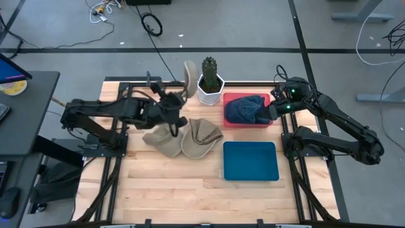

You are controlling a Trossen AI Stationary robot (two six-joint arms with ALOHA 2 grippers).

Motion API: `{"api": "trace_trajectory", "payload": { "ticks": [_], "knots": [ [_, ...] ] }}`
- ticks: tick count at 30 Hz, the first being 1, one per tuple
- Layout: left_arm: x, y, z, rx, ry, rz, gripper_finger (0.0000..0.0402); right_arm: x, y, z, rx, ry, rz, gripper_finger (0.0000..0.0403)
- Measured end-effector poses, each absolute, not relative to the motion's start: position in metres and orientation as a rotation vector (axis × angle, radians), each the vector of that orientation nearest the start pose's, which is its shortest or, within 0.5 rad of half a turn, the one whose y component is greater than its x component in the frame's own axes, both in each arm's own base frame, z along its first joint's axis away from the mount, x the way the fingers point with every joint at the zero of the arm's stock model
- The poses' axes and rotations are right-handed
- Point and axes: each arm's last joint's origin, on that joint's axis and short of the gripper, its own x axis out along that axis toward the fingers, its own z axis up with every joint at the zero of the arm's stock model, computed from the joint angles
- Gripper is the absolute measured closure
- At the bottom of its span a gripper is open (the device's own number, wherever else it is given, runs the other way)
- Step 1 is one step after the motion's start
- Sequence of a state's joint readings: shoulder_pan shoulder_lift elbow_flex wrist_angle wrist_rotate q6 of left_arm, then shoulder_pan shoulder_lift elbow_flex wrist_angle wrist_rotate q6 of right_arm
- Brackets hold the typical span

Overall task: Pick & Place hat
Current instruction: Put the center brown cap into the blue bin

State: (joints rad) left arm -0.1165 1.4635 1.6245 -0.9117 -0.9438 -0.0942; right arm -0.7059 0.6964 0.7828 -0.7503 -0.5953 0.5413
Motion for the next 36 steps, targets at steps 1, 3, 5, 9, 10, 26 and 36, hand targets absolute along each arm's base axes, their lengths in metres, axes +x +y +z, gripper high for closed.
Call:
{"api": "trace_trajectory", "payload": {
  "ticks": [1,3,5,9,10,26,36],
  "knots": [
    [0.286,-0.010,0.412,0.245,0.587,0.830,0.0390,0.108,-0.071,0.297,0.928,0.498,-0.263,0.0067],
    [0.285,-0.013,0.418,0.146,0.523,0.845,0.0390,0.108,-0.071,0.296,0.930,0.504,-0.280,0.0067],
    [0.285,-0.019,0.418,0.073,0.482,0.847,0.0390,0.107,-0.071,0.295,0.931,0.511,-0.286,0.0067],
    [0.283,-0.033,0.417,-0.040,0.431,0.827,0.0390,0.107,-0.071,0.295,0.928,0.511,-0.285,0.0067],
    [0.283,-0.037,0.417,-0.067,0.417,0.820,0.0390,0.107,-0.071,0.295,0.925,0.512,-0.285,0.0067],
    [0.293,-0.106,0.393,-0.245,0.256,0.832,0.0390,0.107,-0.070,0.296,0.895,0.516,-0.251,0.0067],
    [0.312,-0.120,0.359,-0.400,0.189,0.930,0.0390,0.108,-0.070,0.296,0.915,0.516,-0.228,0.0067]
  ]
}}
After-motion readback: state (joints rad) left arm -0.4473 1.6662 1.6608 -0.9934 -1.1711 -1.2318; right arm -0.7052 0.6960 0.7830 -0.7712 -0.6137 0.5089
